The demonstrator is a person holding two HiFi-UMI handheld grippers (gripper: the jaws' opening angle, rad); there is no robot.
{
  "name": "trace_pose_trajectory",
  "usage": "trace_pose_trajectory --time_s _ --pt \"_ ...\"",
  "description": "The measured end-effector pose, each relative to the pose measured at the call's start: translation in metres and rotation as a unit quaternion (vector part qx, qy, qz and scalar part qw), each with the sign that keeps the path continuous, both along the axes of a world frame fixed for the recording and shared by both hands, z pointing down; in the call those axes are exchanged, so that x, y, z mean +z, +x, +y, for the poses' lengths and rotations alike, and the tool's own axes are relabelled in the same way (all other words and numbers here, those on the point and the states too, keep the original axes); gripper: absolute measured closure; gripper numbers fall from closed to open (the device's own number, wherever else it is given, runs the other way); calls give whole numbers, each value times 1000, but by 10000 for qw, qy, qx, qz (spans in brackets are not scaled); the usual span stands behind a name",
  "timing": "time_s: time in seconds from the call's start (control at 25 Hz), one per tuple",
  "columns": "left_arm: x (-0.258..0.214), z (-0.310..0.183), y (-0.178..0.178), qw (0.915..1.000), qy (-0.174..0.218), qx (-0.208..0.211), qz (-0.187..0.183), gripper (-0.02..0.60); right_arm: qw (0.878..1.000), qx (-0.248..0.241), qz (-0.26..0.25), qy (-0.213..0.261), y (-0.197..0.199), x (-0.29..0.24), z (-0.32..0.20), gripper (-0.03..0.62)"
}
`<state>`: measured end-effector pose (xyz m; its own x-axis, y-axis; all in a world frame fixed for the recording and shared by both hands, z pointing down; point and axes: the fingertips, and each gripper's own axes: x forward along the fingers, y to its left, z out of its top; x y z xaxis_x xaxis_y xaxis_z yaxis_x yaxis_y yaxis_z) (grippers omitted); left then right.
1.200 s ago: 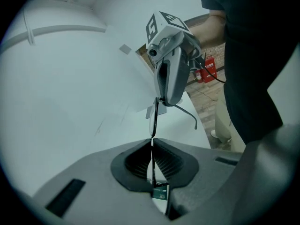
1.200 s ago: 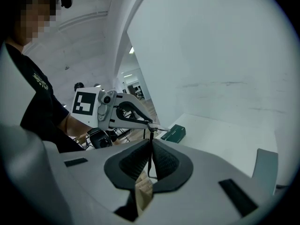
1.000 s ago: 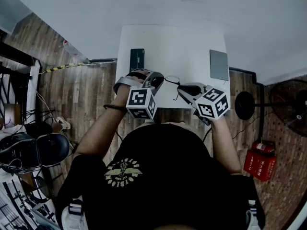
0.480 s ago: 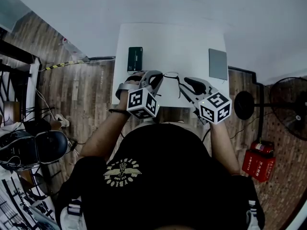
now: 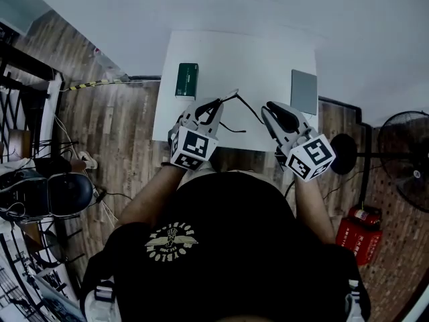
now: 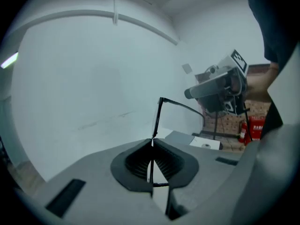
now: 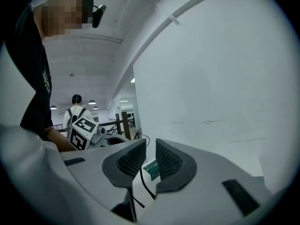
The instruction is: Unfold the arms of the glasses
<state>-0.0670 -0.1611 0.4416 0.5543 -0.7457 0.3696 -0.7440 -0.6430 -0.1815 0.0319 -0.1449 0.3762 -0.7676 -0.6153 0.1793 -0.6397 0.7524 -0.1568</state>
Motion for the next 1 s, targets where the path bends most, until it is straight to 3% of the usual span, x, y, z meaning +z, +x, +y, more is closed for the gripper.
trace_pose_trajectory --time_s 0.16,0.36,0.52,1.0 --pt "-24 2 6 9967 56 -463 668 561 9996 172 17 226 24 -8 0 586" --pt "-52 -1 9 9874 234 -906 1279 561 9979 604 181 134 66 -8 -9 594" --pt "-71 2 11 9766 377 -1183 1756 561 9962 596 68 635 90 -32 -3 594" --pt "-127 7 20 9611 962 -1583 2049 561 9876 1063 158 1145 176 -68 -9 594"
